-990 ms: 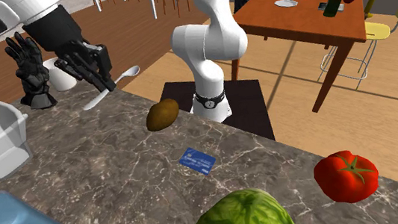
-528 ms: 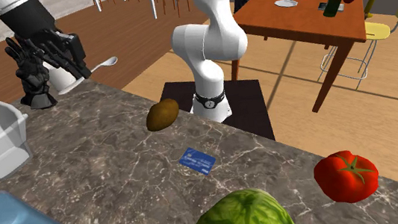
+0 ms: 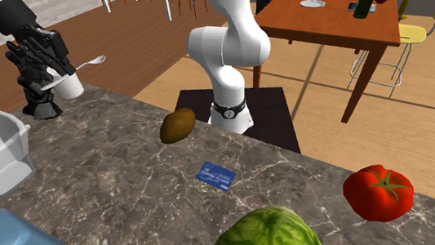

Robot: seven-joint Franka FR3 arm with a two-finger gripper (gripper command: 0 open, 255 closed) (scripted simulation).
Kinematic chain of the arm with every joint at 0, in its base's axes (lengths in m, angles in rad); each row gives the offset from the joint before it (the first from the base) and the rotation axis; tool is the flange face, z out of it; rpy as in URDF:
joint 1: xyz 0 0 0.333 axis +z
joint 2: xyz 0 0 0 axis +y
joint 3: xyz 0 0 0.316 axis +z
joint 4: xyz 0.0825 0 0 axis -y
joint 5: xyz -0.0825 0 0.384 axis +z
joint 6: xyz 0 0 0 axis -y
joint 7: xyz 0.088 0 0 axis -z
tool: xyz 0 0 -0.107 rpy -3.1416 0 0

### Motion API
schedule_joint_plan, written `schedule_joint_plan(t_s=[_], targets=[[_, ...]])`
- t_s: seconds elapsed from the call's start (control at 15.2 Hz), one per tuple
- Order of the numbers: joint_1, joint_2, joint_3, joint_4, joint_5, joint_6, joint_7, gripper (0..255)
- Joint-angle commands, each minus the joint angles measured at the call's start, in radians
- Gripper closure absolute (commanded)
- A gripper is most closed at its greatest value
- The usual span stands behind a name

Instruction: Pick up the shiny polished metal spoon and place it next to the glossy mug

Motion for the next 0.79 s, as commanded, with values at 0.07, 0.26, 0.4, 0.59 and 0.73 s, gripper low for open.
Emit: schedule_joint_plan(t_s=[0.07, 0.26, 0.4, 0.59, 0.73], targets=[[-0.01, 0.104, -0.086, 0.087, 0.036, -0.013, -0.121, 255], [-0.042, 0.247, -0.17, 0.185, 0.111, -0.03, -0.261, 255], [-0.059, 0.282, -0.179, 0.194, 0.132, -0.022, -0.293, 255], [-0.061, 0.282, -0.176, 0.154, 0.132, 0.018, -0.294, 255], [-0.061, 0.285, -0.176, 0.129, 0.134, 0.045, -0.296, 255]])
